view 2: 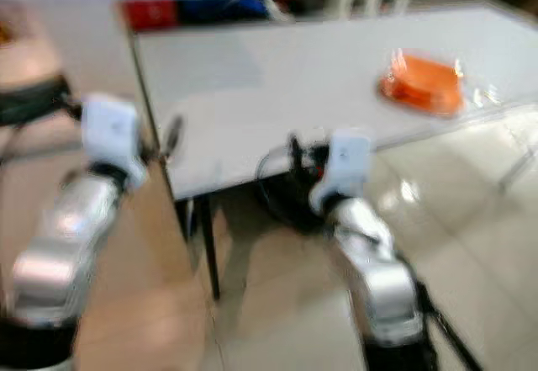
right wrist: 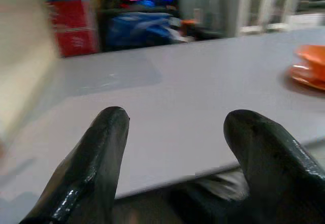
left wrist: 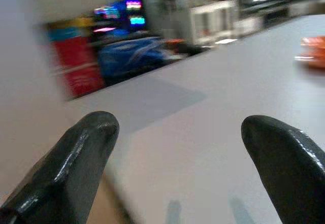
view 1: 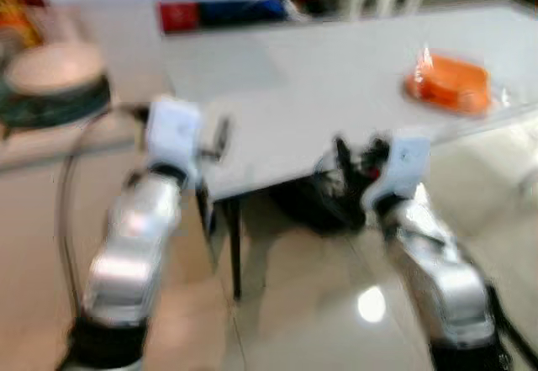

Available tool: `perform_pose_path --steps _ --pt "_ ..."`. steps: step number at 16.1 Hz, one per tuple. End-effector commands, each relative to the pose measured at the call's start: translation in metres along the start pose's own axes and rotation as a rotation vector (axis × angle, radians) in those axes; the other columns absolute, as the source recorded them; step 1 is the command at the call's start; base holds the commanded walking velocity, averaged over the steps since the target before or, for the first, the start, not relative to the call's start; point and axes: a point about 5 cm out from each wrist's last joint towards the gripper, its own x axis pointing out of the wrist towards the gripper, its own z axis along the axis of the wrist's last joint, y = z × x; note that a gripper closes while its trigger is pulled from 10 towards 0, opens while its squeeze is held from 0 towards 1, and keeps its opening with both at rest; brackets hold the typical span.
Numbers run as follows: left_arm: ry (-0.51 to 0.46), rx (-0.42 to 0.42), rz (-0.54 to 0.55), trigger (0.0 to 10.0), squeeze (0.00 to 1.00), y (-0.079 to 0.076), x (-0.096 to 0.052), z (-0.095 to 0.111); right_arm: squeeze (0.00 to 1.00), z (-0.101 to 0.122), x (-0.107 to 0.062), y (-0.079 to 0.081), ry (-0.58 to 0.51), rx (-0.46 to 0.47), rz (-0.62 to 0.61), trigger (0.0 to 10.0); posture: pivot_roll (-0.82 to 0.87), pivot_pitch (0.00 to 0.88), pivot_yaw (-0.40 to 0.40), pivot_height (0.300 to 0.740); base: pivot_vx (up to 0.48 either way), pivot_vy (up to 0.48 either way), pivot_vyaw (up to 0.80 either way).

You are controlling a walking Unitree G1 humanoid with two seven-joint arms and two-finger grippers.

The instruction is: Setting the table

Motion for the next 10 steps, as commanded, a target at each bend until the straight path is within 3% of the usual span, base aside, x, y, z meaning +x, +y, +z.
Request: perform_pose_path --steps 1,10 --pt "-0.01 0.02 0.03 10.0 0.0 0.007 0.0 0.002 0.0 0.007 0.003 0.001 -0.039 -0.01 0.003 10.0 0.07 0.007 -0.035 0.74 0.0 0.48 -0.79" --pt "-0.033 0.018 0.046 10.0 0.0 0.008 0.003 0.008 0.0 0.02 0.005 0.008 -0.115 -0.099 0.095 10.0 0.06 0.0 -0.036 0.74 0.0 0.48 0.0"
